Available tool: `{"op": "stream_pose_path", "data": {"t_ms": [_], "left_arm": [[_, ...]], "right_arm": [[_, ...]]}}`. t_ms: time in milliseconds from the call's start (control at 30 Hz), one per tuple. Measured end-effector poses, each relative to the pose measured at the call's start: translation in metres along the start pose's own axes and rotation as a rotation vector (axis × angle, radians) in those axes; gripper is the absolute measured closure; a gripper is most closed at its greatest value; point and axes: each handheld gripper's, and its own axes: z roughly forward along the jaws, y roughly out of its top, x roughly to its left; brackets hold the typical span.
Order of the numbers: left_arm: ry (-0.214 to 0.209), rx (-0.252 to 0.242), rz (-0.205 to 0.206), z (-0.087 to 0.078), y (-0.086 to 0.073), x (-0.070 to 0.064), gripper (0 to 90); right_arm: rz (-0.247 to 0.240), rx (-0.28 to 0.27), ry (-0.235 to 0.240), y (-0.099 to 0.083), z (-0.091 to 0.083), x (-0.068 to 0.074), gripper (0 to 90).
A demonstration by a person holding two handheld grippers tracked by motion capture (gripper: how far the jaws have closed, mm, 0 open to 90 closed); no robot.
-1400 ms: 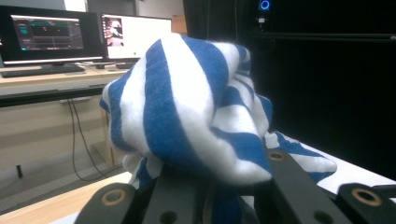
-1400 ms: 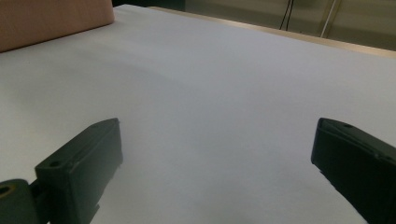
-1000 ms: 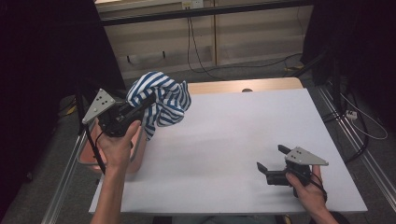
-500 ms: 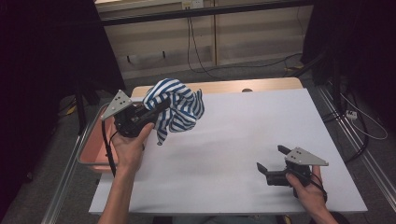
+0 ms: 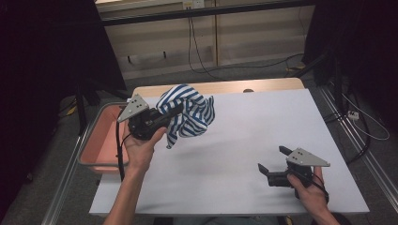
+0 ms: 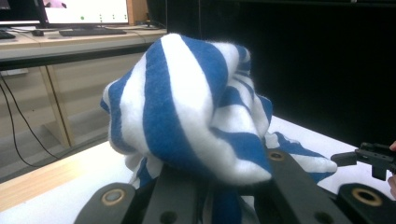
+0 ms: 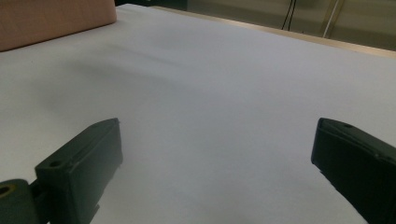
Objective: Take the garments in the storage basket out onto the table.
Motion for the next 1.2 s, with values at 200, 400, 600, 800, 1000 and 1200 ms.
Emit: {"op": "stream_pose_path", "data": {"t_ms": [200, 400, 600, 800, 1000, 1200], "left_arm": [[-0.006, 0.028, 0.004, 0.011, -0.008, -0.003, 82.5], [-0.024, 0.060, 0.010, 0.021, -0.014, -0.007, 82.5], [-0.026, 0.082, 0.000, 0.030, -0.022, -0.008, 82.5], [-0.042, 0.140, -0.004, 0.045, -0.036, -0.010, 82.5], [-0.042, 0.190, 0.001, 0.056, -0.047, -0.009, 82.5], [-0.039, 0.246, -0.004, 0.069, -0.061, -0.007, 82.4]], "right_arm": [[0.001, 0.001, 0.002, 0.000, 0.001, 0.000, 1.6], [0.001, 0.001, 0.003, 0.000, 0.001, 0.000, 1.6], [0.002, 0.002, 0.004, 0.000, 0.001, 0.000, 1.6], [0.001, 0.001, 0.004, 0.000, 0.001, 0.000, 1.6], [0.000, 0.001, 0.004, 0.000, 0.001, 0.000, 1.6], [0.000, 0.001, 0.006, 0.000, 0.000, 0.000, 1.6]]}}
